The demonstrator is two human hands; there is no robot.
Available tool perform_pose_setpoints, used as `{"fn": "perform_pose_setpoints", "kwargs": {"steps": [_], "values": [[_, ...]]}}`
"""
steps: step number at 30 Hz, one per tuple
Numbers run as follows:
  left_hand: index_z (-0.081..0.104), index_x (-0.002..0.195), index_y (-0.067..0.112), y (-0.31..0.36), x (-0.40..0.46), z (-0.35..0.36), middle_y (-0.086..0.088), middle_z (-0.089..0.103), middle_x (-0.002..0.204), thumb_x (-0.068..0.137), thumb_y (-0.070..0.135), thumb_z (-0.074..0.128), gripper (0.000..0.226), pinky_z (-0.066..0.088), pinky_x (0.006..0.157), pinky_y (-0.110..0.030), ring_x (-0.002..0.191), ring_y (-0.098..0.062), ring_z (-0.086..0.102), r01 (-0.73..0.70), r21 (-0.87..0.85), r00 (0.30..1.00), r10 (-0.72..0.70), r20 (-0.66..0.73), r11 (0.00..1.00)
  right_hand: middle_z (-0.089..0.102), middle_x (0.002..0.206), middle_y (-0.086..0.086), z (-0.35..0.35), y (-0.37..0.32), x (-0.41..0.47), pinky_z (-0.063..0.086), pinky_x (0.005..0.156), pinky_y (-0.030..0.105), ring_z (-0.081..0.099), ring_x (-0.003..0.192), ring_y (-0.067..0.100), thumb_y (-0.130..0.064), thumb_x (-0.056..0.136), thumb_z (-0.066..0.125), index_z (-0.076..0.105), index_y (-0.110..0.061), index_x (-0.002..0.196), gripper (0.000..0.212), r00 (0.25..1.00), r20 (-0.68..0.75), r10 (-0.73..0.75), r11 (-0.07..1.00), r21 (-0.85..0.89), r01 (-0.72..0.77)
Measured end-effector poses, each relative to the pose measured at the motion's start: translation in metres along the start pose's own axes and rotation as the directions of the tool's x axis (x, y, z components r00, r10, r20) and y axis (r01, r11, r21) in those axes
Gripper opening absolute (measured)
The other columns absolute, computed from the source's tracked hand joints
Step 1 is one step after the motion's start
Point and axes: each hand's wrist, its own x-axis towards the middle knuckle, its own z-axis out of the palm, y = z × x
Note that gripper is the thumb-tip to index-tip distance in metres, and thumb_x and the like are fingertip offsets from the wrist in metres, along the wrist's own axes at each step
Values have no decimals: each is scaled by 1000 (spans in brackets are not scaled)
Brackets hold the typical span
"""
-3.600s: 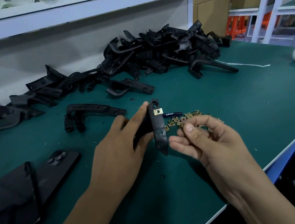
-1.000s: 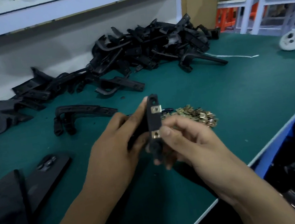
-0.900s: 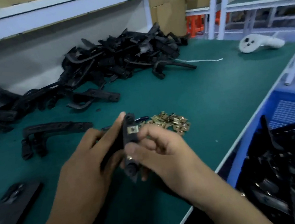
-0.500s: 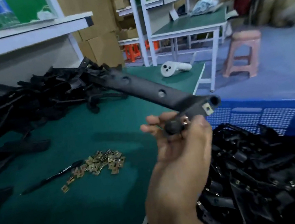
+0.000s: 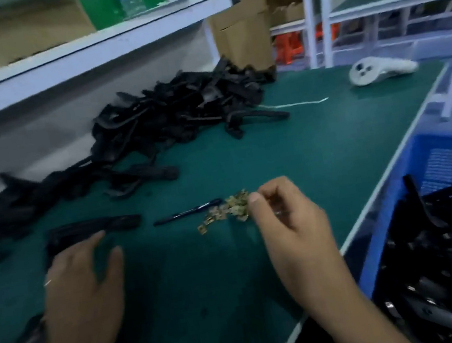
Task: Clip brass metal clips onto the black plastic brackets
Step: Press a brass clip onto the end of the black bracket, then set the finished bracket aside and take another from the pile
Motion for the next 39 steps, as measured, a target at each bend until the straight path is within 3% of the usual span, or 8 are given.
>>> {"fn": "perform_pose_setpoints", "kwargs": {"steps": [6,11,14,17,25,29,34,39], "values": [[51,149,18,-6,-5,-18,-3,45,153,103,37,58,51,34,119,-45,143,-24,35,108,18,994,-107,-28,994,62,82,-15,14,3,-2,42,67,21,57,81,0,-40,97,58,57,-30,88,14,989,119,-90,942,-312,123],[28,163,27,-11,4,-5,0,30,165,104,37,56,65,32,122,-46,150,-26,29,0,136,999,-7,50,991,60,86,-17,18,4,-3,40,67,22,55,84,-3,-38,97,59,56,-33,89,10,981,173,-92,917,-369,151],[-2,164,40,-6,10,3,-6,58,123,105,39,51,80,46,102,-47,113,-31,55,-34,174,994,15,108,984,58,87,-17,19,3,-4,41,70,33,55,85,3,-38,97,58,54,-33,89,10,973,206,-100,908,-381,174],[-12,161,46,-9,16,7,4,57,89,102,42,50,85,41,97,-48,95,-23,47,54,119,989,-69,129,991,58,88,-19,18,3,-5,41,70,33,55,86,2,-40,97,55,54,-35,88,10,972,220,-87,918,-361,165],[4,161,51,-11,23,0,3,64,81,97,29,50,82,34,106,-47,110,-32,58,249,-37,941,-233,246,968,60,89,-20,17,7,-7,48,70,33,58,85,0,-44,97,53,52,-37,89,11,972,216,-93,924,-345,165],[17,159,47,-12,27,2,9,62,130,96,26,50,74,34,111,-49,134,-26,41,250,-75,950,-229,213,965,60,88,-20,18,6,-7,51,70,38,58,83,0,-46,97,52,52,-37,88,12,970,222,-103,913,-366,181],[45,131,32,-18,23,3,9,58,102,99,30,58,34,54,81,-48,103,-21,59,246,-282,969,-238,65,927,61,87,-19,19,6,-6,50,69,35,58,84,-2,-47,97,52,52,-37,88,14,968,234,-90,905,-387,177],[54,100,29,-9,9,-6,12,60,90,100,40,63,14,43,69,-25,83,-5,59,81,-382,937,-201,-286,921,63,85,-19,19,6,-3,46,68,24,59,86,-1,-41,95,57,57,-35,86,11,978,192,-82,925,-350,146]]}}
